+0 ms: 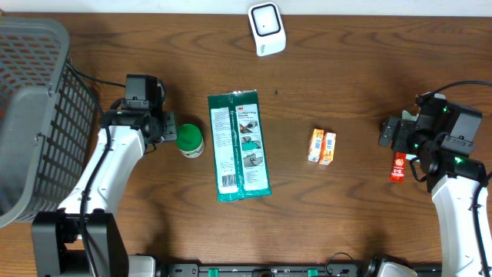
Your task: Scan the item barcode
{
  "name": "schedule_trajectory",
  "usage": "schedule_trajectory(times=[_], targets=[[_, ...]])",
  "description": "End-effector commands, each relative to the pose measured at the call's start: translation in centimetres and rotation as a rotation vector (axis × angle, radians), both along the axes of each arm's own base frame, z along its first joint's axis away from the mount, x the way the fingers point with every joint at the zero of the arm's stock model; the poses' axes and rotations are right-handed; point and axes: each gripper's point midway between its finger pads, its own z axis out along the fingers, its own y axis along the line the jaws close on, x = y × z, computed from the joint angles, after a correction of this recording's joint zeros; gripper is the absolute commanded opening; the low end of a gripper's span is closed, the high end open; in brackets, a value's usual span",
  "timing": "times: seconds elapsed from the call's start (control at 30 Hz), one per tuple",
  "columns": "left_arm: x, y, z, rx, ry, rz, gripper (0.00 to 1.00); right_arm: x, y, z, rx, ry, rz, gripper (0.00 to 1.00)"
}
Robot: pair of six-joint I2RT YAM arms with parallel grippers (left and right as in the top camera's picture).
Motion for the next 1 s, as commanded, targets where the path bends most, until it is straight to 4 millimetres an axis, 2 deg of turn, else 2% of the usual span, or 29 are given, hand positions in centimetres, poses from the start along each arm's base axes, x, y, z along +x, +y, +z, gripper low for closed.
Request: schedule_trajectory(times=[0.0, 0.1, 0.3, 0.47, 0.57, 0.73, 0.83, 0.97], targets=[[-0.7, -3.2, 0.7, -0.175, 0.018, -0.074, 0.32, 0.3, -0.1, 1.0, 0.005, -0.027, -0.005, 0.99], [-2.2, -4.1, 0.4, -0.237, 0.085, -0.064, 0.33, 0.3, -0.1, 1.0, 0.005, -0.027, -0.005, 0.99], [-5.0, -3.9, -0.3, -0.239, 0.208, -0.034, 0.34, 0.3, -0.1, 1.0, 0.005, -0.027, -0.005, 0.99], [-6.0, -3.9, -0.5, -0.251, 0.256, 0.015, 0.39, 0.3, -0.1, 1.0, 0.005, -0.027, -0.005, 0.99], [-5.7, -3.8, 0.1, -0.247, 0.232, 0.016, 0.49, 0.3, -0.1, 1.0, 0.005, -0.027, -0.005, 0.99], [-4.2, -2.9, 2.8, -0.204, 0.132, 0.044, 0.68, 0.3, -0.1, 1.0, 0.005, -0.027, -0.005, 0.99], [-3.2, -1.6, 5.3, -0.135, 0.033, 0.063, 0.82, 0.3, -0.1, 1.0, 0.005, -0.027, -0.005, 0.99], [-2.3, -0.9, 7.7, -0.1, -0.073, 0.075, 0.87, 0.3, -0.1, 1.0, 0.005, -0.027, -0.005, 0.99]])
